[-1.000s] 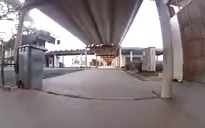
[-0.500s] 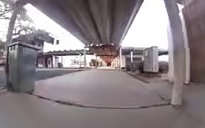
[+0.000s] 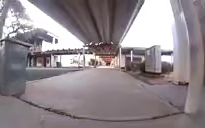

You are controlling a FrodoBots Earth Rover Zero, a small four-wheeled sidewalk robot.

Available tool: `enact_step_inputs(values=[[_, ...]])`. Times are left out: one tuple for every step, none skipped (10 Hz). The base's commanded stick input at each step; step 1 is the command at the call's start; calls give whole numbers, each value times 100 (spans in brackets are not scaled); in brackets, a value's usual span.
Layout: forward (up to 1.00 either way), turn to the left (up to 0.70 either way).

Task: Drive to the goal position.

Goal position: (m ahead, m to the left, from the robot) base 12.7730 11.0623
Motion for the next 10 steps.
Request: enact_step_inputs(values=[[70,0],[70,0],[70,0],[70,0],[70,0],[70,0],[70,0],[70,0],[70,0],[70,0]])
